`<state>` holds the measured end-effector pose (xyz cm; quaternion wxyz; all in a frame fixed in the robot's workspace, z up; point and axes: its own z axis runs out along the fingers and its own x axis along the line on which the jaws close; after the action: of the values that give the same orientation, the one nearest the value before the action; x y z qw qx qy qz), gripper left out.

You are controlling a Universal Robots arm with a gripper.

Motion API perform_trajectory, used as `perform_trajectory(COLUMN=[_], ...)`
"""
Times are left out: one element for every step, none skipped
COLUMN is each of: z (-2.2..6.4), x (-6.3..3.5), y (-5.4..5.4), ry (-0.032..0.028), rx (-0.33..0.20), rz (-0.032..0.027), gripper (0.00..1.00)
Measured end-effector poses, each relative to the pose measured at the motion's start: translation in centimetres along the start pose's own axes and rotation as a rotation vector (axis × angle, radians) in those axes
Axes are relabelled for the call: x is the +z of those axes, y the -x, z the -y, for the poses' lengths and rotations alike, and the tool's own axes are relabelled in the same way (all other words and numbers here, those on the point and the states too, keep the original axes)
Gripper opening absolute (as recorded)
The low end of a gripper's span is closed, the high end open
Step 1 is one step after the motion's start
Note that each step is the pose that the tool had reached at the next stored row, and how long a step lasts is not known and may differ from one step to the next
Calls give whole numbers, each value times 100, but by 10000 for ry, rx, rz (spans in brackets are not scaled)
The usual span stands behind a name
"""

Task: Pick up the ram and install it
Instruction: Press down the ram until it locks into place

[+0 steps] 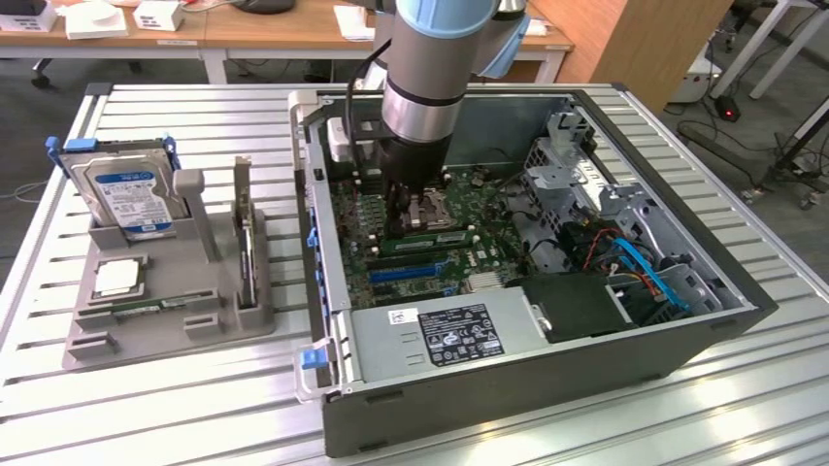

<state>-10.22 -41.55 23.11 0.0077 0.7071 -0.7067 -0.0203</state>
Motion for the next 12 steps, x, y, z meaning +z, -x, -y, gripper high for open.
perform_trajectory(z=[0,0,0,1,1,1,1,1,1,1,2,2], x=[0,1,4,11,16,18,18,18,19,20,25,29], y=[0,0,1,1,0,0,0,0,0,0,0,0], ry=[0,-1,-2,-4,-2,0,0,0,0,-1,-3,-3], rx=[0,0,0,0,0,0,0,0,0,0,0,-1], rz=[-1,1,3,6,3,0,0,-1,0,1,5,5], gripper=[9,9,9,9,9,9,9,9,9,9,9,9])
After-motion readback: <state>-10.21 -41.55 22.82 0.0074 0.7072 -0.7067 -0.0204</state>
